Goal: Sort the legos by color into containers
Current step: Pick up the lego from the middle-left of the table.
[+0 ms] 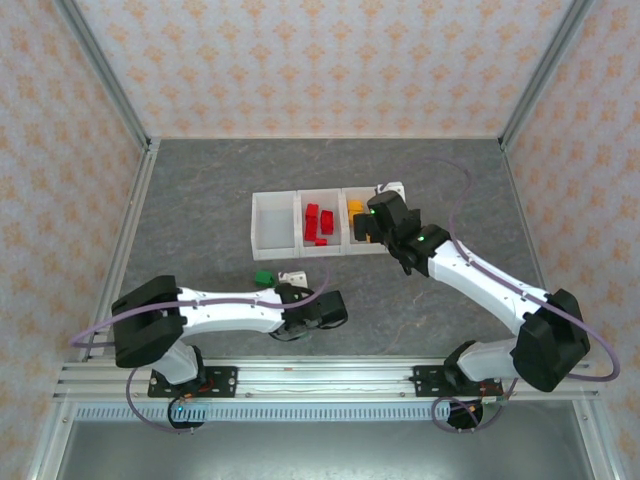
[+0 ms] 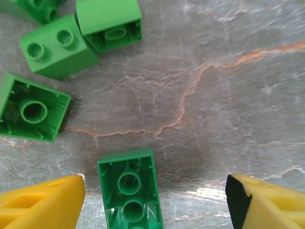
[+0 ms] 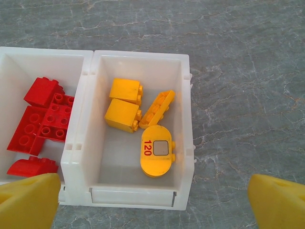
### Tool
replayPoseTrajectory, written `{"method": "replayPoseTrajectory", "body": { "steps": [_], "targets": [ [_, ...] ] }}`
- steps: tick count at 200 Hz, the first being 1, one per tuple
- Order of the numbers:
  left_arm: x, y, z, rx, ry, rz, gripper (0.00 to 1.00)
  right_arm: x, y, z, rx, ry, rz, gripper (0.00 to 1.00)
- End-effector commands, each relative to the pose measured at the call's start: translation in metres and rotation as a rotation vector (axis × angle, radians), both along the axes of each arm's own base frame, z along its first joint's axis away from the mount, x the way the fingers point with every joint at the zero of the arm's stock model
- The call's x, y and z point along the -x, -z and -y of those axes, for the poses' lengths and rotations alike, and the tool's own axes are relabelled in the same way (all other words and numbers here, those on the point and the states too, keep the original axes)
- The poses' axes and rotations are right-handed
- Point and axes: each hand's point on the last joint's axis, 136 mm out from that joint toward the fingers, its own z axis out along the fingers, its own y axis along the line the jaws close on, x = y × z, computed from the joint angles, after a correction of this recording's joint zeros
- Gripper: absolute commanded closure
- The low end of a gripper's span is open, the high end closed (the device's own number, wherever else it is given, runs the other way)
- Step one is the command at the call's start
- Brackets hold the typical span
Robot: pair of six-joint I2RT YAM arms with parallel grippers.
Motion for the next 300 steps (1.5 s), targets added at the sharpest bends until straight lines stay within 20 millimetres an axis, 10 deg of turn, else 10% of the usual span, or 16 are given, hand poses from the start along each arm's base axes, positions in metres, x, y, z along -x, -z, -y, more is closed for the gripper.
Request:
{"method": "replayPoseTrajectory", "body": {
  "steps": [1,142,218,257,300],
  "targets": [
    [0.007,0.006,-0.007,-0.042,-0.030,-0.042,0.22,0.001,-0.010,0.008,0.005,0.028,0.031,0.00],
    [0.009,0.037,-0.022,-0.009,-0.042,-0.063,0.61,0.000,-0.012,0.013,0.026,0.053,0.038,0.00],
    [-0.034,-0.044,-0.017,-0.033,0.013,0.212,0.78,0.000,-0.034,0.033,0.001,0.168,0.123,0.00],
    [-0.082,-0.078,-0.034,-0.087,0.019,0.272,0.78,0.014,-0.067,0.050,-0.086,0.197,0.220,0.00],
    [-0.142,-0.107,-0.053,-0.153,0.042,0.280,0.78,0.029,-0.060,0.068,-0.058,0.218,0.218,0.00]
  ]
}}
